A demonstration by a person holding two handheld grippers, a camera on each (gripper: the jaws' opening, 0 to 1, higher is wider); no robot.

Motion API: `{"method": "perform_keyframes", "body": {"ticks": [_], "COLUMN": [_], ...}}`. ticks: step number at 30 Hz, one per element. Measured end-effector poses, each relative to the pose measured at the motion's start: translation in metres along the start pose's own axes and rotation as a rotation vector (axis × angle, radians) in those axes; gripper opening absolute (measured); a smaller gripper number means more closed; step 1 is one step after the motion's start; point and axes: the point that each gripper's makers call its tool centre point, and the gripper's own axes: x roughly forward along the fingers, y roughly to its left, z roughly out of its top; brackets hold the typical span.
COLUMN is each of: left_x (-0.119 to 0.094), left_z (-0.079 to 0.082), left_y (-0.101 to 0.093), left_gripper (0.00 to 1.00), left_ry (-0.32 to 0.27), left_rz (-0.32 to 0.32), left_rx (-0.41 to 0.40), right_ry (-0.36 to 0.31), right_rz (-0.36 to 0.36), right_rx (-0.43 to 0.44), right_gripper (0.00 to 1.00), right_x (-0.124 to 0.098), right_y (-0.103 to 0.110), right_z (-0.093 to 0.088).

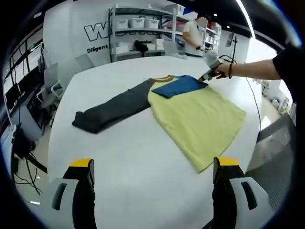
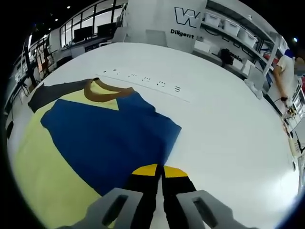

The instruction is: Fold the garment on the visible template until the final outline fits inside the template.

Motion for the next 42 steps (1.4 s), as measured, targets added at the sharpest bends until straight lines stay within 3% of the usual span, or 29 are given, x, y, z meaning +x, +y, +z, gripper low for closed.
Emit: {"method": "perform_keyframes", "body": {"ticks": [6, 12, 16, 17, 21, 29, 34, 42], "left_x": [0.001, -0.003, -0.004, -0.004, -0.006, -0.007, -0.008, -0.008], "left_z": [0.001, 0.005, 0.005, 0.006, 0.008, 0.012, 0.013, 0.013], "left_y": [0.011, 0.022, 0.024, 0.025, 0.029, 0.027, 0.025, 0.027], "left_gripper": [0.99, 0.99, 0.99, 0.99, 0.99, 0.99, 0.99, 0.99], "left_ry": [0.004, -0.011, -0.012, -0.016, -0.022, -0.035, -0.035, -0.037], "left_rz": [0.022, 0.05, 0.055, 0.058, 0.064, 0.06, 0.053, 0.059], "left_rx": [-0.006, -0.032, -0.047, -0.048, -0.063, -0.07, -0.07, -0.076], "right_ry": [-0.01, -0.008, -0.062, -0.094, -0.195, -0.258, -0.271, -0.28], "right_rz": [-0.011, -0.021, -0.021, -0.015, 0.058, 0.145, 0.217, 0.274], "right_rx": [0.041, 0.029, 0.139, 0.176, 0.258, 0.241, 0.202, 0.157], "right_gripper": [0.0, 0.0, 0.0, 0.03, 0.33, 0.66, 0.77, 0.87], "right_x": [0.001, 0.001, -0.007, -0.011, -0.037, -0.085, -0.109, -0.142], "right_y": [-0.006, -0.007, -0.007, -0.007, 0.008, 0.031, 0.052, 0.086], "right_z": [0.0, 0.002, 0.01, 0.016, 0.032, 0.03, 0.025, 0.011]}}
